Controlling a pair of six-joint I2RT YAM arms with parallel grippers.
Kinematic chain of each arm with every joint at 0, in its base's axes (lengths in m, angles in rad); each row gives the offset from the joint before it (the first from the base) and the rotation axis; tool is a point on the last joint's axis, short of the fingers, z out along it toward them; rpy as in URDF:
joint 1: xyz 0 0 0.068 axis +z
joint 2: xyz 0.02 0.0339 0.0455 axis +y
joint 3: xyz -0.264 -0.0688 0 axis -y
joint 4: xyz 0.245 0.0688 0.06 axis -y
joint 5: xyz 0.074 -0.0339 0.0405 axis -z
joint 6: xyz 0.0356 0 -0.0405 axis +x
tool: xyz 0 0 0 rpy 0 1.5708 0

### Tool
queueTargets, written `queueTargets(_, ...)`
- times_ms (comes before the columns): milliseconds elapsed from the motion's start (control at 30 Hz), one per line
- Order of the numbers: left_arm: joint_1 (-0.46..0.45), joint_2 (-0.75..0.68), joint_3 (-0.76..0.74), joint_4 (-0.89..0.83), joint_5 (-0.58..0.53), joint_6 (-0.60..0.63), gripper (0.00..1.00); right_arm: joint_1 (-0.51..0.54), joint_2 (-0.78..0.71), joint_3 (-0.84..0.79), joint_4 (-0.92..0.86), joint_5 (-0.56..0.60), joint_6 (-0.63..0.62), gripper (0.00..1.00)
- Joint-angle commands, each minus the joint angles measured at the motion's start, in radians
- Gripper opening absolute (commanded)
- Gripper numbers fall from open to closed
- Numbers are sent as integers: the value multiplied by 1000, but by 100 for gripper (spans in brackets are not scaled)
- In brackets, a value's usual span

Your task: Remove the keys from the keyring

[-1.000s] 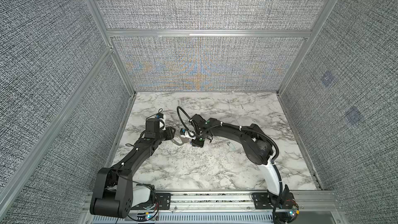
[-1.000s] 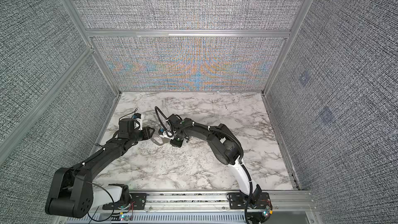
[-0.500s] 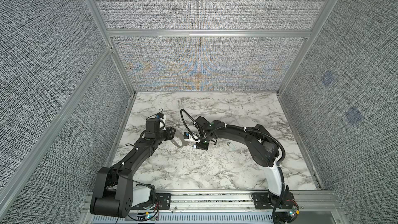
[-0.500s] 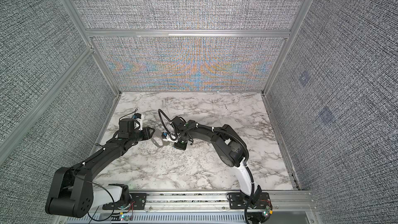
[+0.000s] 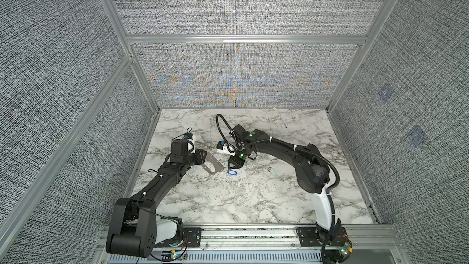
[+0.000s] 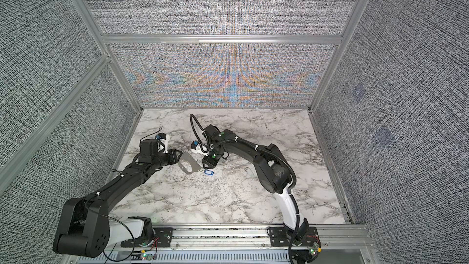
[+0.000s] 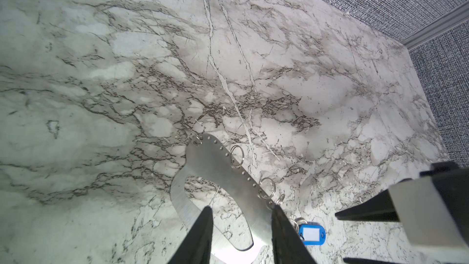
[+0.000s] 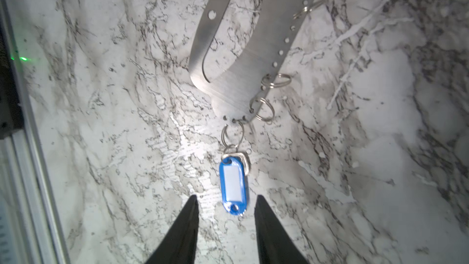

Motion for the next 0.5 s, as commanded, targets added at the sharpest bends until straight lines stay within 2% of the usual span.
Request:
queueTargets(0, 1, -8, 6, -6, 7, 22, 41, -4, 65, 86, -102, -62, 83, 37)
queueTargets(200, 1, -19, 3, -7, 1, 28, 40, -19, 153, 185, -151, -79, 161, 34)
queueTargets(467, 1, -12, 6, -4, 2, 31, 40, -24, 203, 243, -207, -119, 156, 29)
